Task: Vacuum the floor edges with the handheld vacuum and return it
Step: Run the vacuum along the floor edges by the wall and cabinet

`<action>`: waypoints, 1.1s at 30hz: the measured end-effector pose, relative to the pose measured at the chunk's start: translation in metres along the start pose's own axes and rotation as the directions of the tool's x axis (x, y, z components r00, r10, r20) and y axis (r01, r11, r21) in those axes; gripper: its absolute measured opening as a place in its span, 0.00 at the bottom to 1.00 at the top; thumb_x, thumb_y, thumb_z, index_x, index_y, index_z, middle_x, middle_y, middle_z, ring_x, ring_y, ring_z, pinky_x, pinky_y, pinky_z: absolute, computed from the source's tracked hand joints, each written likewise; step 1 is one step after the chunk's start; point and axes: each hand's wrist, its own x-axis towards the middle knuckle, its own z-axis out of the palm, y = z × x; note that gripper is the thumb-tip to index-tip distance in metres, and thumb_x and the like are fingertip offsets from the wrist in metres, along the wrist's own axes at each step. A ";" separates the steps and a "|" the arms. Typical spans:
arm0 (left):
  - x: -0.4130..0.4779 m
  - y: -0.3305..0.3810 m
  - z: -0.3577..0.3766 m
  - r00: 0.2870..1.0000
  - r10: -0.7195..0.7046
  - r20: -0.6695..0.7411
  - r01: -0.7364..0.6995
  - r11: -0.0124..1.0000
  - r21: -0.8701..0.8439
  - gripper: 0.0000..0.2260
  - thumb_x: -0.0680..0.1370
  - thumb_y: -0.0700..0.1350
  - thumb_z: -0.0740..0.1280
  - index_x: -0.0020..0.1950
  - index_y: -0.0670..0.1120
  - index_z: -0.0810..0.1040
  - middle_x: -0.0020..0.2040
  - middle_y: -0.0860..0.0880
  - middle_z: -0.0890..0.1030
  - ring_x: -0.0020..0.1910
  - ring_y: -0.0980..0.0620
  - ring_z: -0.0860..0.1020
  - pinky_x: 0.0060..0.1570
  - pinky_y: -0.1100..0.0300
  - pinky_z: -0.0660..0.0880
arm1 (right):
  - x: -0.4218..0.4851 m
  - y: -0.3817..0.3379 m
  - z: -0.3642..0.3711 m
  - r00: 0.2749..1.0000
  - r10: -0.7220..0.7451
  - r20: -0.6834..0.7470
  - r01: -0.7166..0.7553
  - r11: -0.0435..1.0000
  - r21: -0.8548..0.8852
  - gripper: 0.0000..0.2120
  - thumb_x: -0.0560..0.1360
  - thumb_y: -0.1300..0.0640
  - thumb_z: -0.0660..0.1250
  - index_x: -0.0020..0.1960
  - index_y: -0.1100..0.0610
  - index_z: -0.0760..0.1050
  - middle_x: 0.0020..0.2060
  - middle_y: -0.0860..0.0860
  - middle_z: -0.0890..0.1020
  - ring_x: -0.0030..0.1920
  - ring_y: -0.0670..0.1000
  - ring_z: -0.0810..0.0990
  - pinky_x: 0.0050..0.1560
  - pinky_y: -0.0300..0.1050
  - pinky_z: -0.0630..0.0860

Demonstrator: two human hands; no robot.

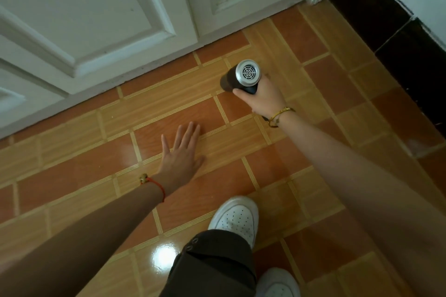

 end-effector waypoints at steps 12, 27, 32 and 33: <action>-0.002 -0.035 0.005 0.980 -0.180 -0.082 0.160 0.966 -0.203 0.32 0.83 0.58 0.51 0.81 0.50 0.38 0.82 0.49 0.41 0.80 0.44 0.40 0.76 0.35 0.42 | 0.032 -0.035 0.054 0.978 -0.189 0.089 0.193 0.980 -0.040 0.26 0.73 0.47 0.72 0.66 0.55 0.71 0.57 0.50 0.81 0.56 0.50 0.79 0.50 0.38 0.74; 0.014 -0.052 0.009 0.966 -0.216 -0.142 0.185 0.962 -0.202 0.32 0.83 0.58 0.51 0.81 0.49 0.41 0.82 0.49 0.43 0.81 0.45 0.40 0.75 0.33 0.43 | 0.082 -0.078 0.096 0.932 -0.330 0.152 0.352 0.922 -0.162 0.28 0.72 0.45 0.72 0.68 0.52 0.68 0.52 0.51 0.84 0.51 0.54 0.83 0.48 0.52 0.81; 0.017 -0.054 0.007 0.967 -0.221 -0.127 0.196 0.963 -0.184 0.31 0.83 0.58 0.50 0.82 0.49 0.41 0.82 0.49 0.42 0.81 0.45 0.40 0.75 0.33 0.43 | 0.091 -0.082 0.103 0.931 -0.335 0.146 0.359 0.911 -0.202 0.29 0.72 0.44 0.72 0.69 0.51 0.66 0.52 0.52 0.84 0.49 0.55 0.83 0.46 0.54 0.82; 0.017 -0.054 0.007 0.967 -0.223 -0.124 0.199 0.963 -0.179 0.31 0.83 0.58 0.50 0.81 0.49 0.41 0.82 0.49 0.42 0.81 0.45 0.40 0.75 0.33 0.44 | 0.092 -0.081 0.102 0.934 -0.332 0.131 0.353 0.913 -0.203 0.29 0.72 0.44 0.72 0.69 0.51 0.66 0.52 0.52 0.84 0.49 0.55 0.83 0.45 0.54 0.82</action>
